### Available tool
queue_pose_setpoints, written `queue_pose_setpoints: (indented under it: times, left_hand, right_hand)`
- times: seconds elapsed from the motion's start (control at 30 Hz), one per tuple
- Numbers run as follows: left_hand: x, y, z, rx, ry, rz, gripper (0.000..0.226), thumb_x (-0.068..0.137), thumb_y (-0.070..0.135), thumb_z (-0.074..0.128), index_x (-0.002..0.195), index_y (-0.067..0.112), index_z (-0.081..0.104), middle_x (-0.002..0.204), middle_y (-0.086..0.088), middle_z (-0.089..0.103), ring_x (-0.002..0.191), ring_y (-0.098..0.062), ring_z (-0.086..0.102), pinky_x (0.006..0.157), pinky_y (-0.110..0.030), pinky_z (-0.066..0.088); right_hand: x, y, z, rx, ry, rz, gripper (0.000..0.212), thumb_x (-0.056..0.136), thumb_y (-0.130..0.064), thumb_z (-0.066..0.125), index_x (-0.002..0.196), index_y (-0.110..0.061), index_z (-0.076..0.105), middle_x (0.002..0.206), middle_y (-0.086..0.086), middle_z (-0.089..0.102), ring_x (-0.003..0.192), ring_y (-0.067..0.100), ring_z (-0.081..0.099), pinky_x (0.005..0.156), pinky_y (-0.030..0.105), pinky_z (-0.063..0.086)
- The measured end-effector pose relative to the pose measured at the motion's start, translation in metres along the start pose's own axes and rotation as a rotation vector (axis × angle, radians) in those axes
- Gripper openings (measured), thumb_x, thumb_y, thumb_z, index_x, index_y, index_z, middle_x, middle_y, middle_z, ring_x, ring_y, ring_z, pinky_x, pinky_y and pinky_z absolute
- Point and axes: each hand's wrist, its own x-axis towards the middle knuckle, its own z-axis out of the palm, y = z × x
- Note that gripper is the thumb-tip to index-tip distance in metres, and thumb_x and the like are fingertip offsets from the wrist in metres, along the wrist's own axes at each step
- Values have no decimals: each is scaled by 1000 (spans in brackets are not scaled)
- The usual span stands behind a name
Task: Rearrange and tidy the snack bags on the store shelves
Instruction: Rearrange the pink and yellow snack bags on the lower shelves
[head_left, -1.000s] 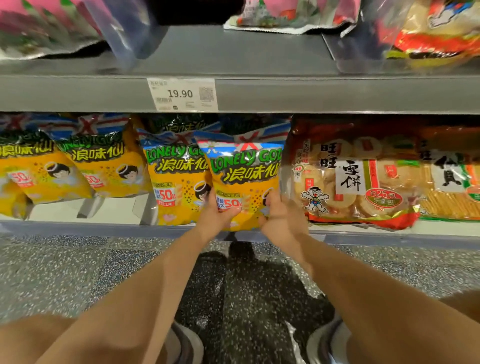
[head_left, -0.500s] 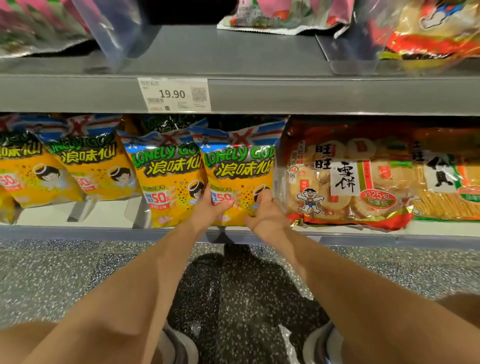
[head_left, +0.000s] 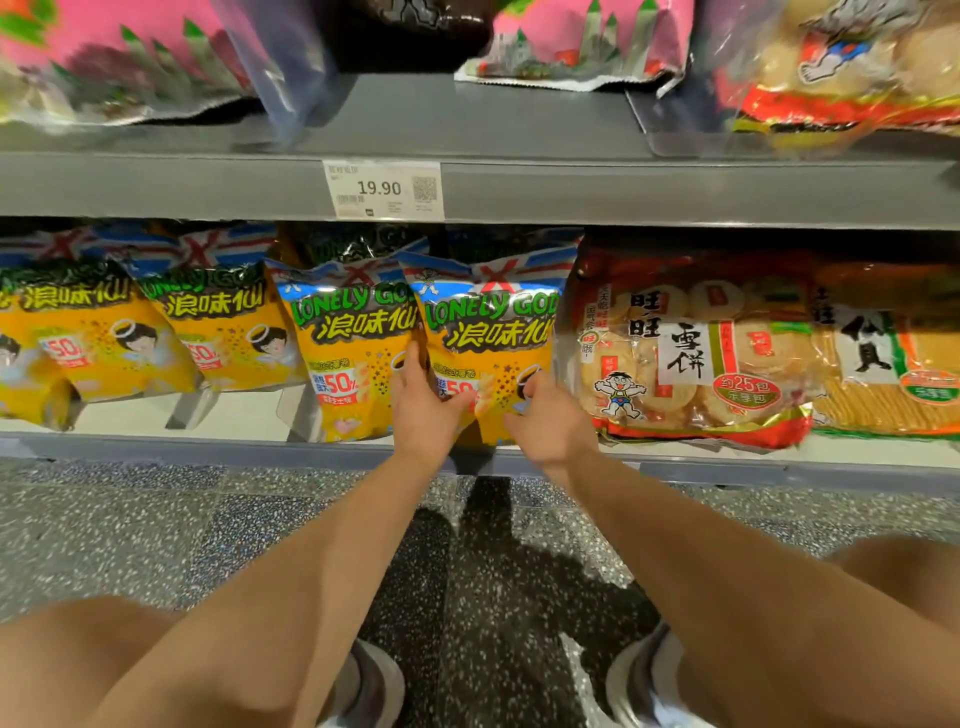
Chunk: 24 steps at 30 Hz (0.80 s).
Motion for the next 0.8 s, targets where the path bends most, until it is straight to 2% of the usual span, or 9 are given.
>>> queue_pose_setpoints:
  times: [0.07, 0.2, 0.27, 0.37, 0.43, 0.5, 0.57, 0.67, 0.8]
  left_hand:
    - [-9, 18, -7, 6, 32, 38, 89, 73, 29, 78, 145, 16, 26, 130, -13, 43, 120, -29, 45, 100, -42, 40]
    - [-26, 50, -26, 9, 8, 120, 63, 82, 26, 69, 136, 13, 40, 105, -6, 53, 99, -24, 53, 82, -33, 43]
    - [-36, 60, -38, 4, 8, 150, 37, 89, 23, 61, 123, 10, 53, 83, 3, 52, 82, -19, 53, 66, -24, 37]
    - [-56, 74, -56, -19, 18, 208, 17, 94, 21, 51, 94, 11, 64, 72, 1, 56, 68, -17, 50, 49, -23, 30]
    - [-65, 85, -67, -48, 53, 254, 22, 94, 23, 50, 78, 15, 61, 67, -4, 59, 65, -21, 51, 57, -30, 37]
    - [-68, 104, -80, -65, 93, 296, 26, 94, 23, 49, 71, 13, 59, 66, -8, 61, 65, -23, 53, 61, -35, 38]
    - [-70, 129, -94, -97, 131, 337, 26, 94, 24, 49, 71, 13, 58, 64, -5, 58, 63, -20, 51, 61, -33, 37]
    - [-69, 167, -116, -165, 169, 375, 17, 92, 25, 51, 86, 16, 64, 65, -1, 60, 65, -17, 55, 64, -29, 38]
    - [-59, 208, -135, -145, 197, 447, 13, 91, 23, 50, 96, 18, 62, 71, -10, 65, 68, -21, 56, 60, -29, 32]
  right_hand:
    - [-5, -6, -8, -8, 25, -23, 37, 89, -28, 55, 120, -12, 44, 116, 8, 54, 85, 26, 57, 78, 35, 48]
    - [-20, -19, -23, -69, 97, -61, 33, 87, -34, 56, 113, -15, 48, 103, 5, 56, 87, 29, 62, 68, 32, 43]
    - [-28, -24, -30, -47, 120, -64, 30, 86, -34, 56, 110, -16, 51, 99, 4, 60, 85, 28, 62, 68, 32, 44]
    - [-44, -38, -46, 20, 140, -100, 19, 88, -33, 54, 101, -19, 53, 92, -4, 61, 85, 25, 62, 68, 31, 45]
    - [-55, -53, -59, 37, 192, -154, 14, 89, -33, 53, 92, -20, 56, 88, 0, 64, 88, 25, 62, 70, 31, 45]
    - [-65, -72, -74, 53, 265, -195, 20, 90, -34, 52, 90, -16, 61, 89, 3, 67, 89, 24, 60, 73, 31, 44]
    - [-73, -89, -90, 56, 333, -237, 25, 91, -38, 52, 90, -16, 62, 87, 3, 67, 85, 22, 59, 69, 30, 41]
    - [-79, -110, -115, 120, 420, -292, 28, 91, -41, 52, 88, -16, 63, 85, 4, 69, 86, 24, 61, 70, 33, 43]
    - [-75, -131, -149, 131, 474, -336, 23, 90, -40, 53, 84, -18, 57, 83, 2, 65, 85, 24, 60, 71, 34, 43]
